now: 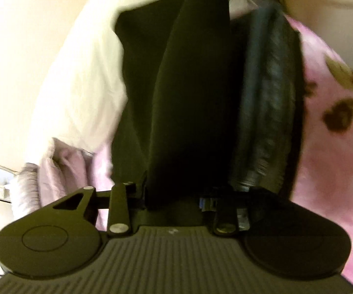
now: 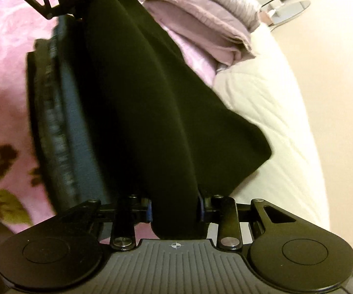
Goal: Fold clothes
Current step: 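Lower the jacket onto the jeans stack with both grippers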
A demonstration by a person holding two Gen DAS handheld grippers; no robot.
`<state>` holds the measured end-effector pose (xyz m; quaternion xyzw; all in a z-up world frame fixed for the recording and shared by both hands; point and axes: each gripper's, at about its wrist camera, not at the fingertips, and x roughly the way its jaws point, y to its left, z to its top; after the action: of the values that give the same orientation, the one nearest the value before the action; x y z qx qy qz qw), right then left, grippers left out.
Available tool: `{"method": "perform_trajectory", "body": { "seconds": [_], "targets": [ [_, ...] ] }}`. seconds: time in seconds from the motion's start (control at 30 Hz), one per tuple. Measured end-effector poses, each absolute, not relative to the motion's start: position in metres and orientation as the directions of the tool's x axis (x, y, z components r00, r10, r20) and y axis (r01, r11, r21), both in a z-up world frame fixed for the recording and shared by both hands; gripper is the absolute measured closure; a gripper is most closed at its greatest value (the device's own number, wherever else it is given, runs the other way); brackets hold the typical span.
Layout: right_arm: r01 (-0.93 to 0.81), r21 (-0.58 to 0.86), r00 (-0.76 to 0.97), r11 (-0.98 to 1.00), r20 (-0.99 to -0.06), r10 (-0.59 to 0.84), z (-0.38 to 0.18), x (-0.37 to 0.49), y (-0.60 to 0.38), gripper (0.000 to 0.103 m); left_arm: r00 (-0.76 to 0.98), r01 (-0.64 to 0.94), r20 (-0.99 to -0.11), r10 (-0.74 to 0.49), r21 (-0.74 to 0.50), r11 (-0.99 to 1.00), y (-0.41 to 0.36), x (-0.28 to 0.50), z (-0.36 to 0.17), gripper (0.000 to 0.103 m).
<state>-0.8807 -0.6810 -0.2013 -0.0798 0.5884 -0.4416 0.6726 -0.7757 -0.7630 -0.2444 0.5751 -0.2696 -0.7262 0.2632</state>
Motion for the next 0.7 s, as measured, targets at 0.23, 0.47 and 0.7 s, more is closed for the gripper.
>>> {"method": "perform_trajectory", "body": {
  "seconds": [0.23,0.47,0.7],
  "targets": [
    [0.434,-0.645,-0.125,0.629,-0.735,-0.666,-0.222,-0.873,-0.673,0.06,-0.221,0.06,-0.681,-0.698,0.705,-0.707,-0.761,-0.759,-0.246,0.064],
    [0.501,-0.621,-0.134,0.604,-0.744,-0.654,-0.208,-0.876,-0.647,0.056,-0.211,0.196,-0.708,-0.674,0.645,-0.739,-0.729,-0.726,-0.209,0.063],
    [0.552,-0.567,-0.122,0.612,-0.78,-0.614,-0.211,-0.871,-0.659,0.056,-0.186,0.205,-0.775,-0.604,0.571,-0.795,-0.731,-0.718,-0.219,0.06]
  ]
}}
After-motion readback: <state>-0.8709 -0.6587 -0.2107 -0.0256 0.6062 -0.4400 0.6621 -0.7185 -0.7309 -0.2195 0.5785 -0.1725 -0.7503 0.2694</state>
